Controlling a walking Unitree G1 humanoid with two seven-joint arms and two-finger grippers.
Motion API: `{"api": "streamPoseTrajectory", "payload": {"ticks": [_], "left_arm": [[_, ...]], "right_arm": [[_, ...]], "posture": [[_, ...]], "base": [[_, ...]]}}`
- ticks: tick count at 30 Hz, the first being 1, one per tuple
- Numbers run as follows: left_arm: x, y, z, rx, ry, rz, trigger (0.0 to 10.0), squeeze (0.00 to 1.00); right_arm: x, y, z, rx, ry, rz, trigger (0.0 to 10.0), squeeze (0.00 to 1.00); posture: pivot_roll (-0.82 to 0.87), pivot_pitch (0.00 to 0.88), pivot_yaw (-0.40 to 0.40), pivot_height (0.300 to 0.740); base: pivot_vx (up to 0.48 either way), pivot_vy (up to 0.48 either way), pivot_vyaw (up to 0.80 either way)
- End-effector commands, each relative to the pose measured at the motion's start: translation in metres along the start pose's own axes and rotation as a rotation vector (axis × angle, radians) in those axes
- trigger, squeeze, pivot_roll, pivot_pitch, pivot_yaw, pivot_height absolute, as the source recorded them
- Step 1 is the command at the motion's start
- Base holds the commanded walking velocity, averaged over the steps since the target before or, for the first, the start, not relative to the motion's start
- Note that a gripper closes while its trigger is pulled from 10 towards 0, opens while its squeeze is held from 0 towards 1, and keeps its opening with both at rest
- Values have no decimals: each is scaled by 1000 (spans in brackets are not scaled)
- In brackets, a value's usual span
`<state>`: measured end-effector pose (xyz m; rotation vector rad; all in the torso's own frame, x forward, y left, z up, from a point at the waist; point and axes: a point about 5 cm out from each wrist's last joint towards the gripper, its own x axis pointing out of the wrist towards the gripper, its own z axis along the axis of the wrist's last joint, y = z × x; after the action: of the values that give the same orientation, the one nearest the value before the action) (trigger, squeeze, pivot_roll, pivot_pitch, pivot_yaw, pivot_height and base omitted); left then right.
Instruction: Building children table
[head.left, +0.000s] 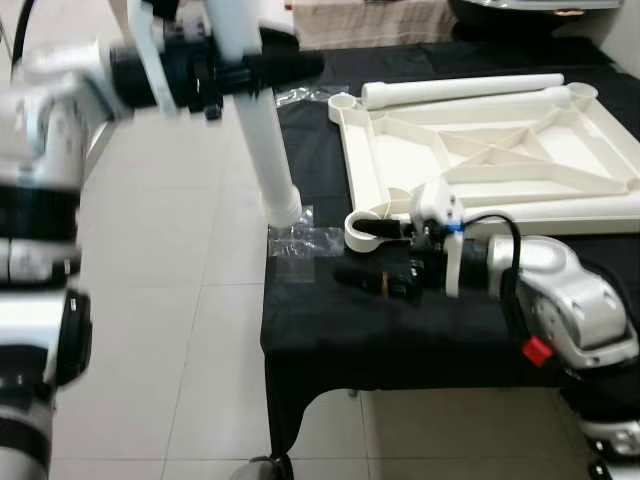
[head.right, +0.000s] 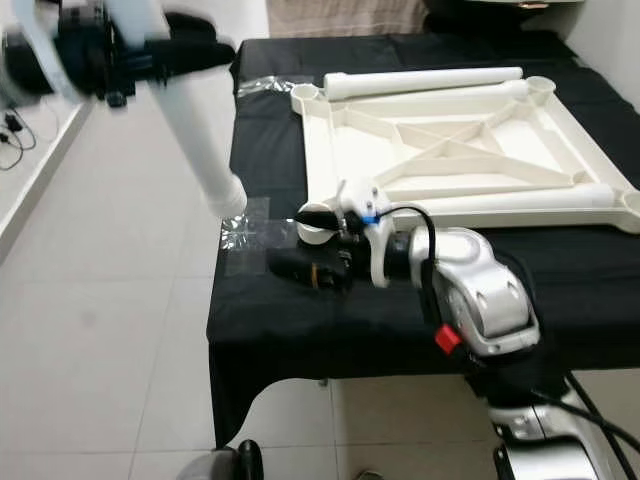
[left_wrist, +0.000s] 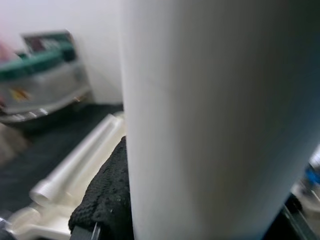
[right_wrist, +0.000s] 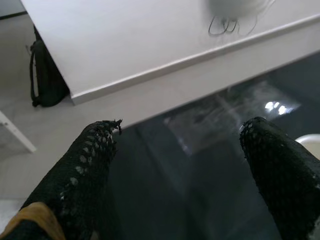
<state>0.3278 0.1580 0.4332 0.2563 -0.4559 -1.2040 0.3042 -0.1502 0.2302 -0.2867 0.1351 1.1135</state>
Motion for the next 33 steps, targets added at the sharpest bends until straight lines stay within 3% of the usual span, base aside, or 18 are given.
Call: {"api": "streamPoseTrajectory", "payload": {"ticks": [1,3,8,13,21,23,26,33], "left_arm": [[-2,2,-2,1,7,2,10000,0],[-1,2,-3,0,9,1,10000,0],[10,8,-17,-101,-51,29,10000,0],[15,14,-31,-130,-64,49,10000,0],[23,13,-38,-105,-91,68,10000,0],[37,8,-42,-47,-101,84,10000,0],[47,2,-51,-59,-90,66,10000,0],[65,-8,-52,-22,-75,42,10000,0]], "right_arm": [[3,3,-2,0,9,17,10000,0],[3,4,-1,4,4,19,10000,0],[8,18,2,14,-22,74,10000,0],[6,23,11,18,-72,107,10000,0],[5,35,23,35,-148,153,10000,0],[17,41,29,91,-210,103,10000,0],[24,39,31,127,-234,55,10000,0],[26,35,39,198,-330,-36,10000,0]], "posture": [[-10,212,47,740],[-10,212,47,740],[-18,243,36,740],[-29,272,36,740],[-41,318,34,740],[-37,350,42,740],[-33,366,48,740],[-24,374,77,740]], "base": [[0,0,0],[0,0,0],[0,0,0],[0,0,0],[0,0,0],[0,0,0],[0,0,0],[0,0,0]]}}
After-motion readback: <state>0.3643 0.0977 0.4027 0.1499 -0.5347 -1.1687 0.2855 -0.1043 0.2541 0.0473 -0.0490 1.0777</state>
